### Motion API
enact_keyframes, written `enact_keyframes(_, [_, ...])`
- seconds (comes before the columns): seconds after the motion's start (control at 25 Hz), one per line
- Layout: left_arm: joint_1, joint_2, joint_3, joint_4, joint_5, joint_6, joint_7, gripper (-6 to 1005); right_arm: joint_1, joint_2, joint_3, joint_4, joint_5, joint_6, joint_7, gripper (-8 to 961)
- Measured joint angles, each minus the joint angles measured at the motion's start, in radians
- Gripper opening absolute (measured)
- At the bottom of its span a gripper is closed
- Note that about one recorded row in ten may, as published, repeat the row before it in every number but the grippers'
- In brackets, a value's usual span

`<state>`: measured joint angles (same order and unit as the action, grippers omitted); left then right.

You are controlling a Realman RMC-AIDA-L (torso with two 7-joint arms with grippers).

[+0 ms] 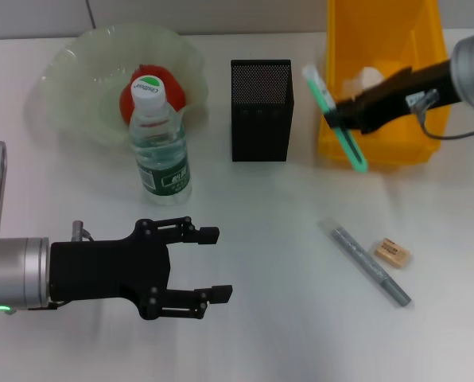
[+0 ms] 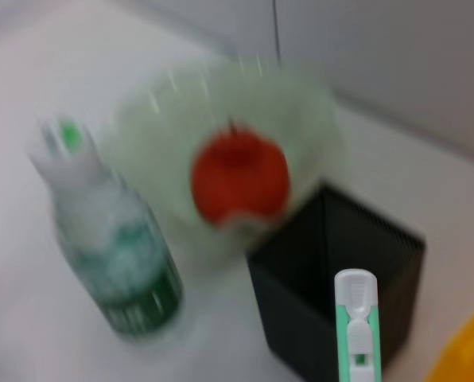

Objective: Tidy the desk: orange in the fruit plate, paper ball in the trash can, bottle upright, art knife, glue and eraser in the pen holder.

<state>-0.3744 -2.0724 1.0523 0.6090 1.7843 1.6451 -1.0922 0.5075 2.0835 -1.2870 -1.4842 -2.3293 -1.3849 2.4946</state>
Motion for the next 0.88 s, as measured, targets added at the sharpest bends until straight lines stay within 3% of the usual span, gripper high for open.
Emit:
enact_keyframes(0.16, [0.0, 0.0, 0.0, 0.0, 0.0, 0.001, 0.0, 799, -0.038, -0.002, 0.102, 0.023, 0.24, 0.019, -0.138, 164])
enact_keyframes(0.32, [0.002, 0.0, -0.001, 0.0, 0.0, 0.001, 0.0, 799, -0.037, -0.002, 0.2, 0.139, 0.423, 0.047, -0.284, 163])
enact_keyframes(0.52, [-0.001, -0.001, -0.002, 0.0, -0.001, -0.005, 0.0, 800, -0.006, -0.003, 0.3, 0.408, 0.634, 0.093, -0.528, 167])
enact_keyframes(0.56, [-0.001, -0.001, -0.002, 0.0, -0.001, -0.005, 0.0, 800, 0.02, -0.004, 0.331, 0.541, 0.705, 0.104, -0.639, 168])
enact_keyframes(0.6, [-0.001, -0.002, -0.001, 0.0, -0.001, -0.005, 0.0, 800, 0.02, -0.004, 0.331, 0.541, 0.705, 0.104, -0.639, 169])
enact_keyframes(0.88, [-0.011, -0.003, -0.001, -0.012, -0.002, -0.005, 0.0, 800, 0.11, 0.0, 0.347, 0.9, 0.911, 0.116, -1.113, 174])
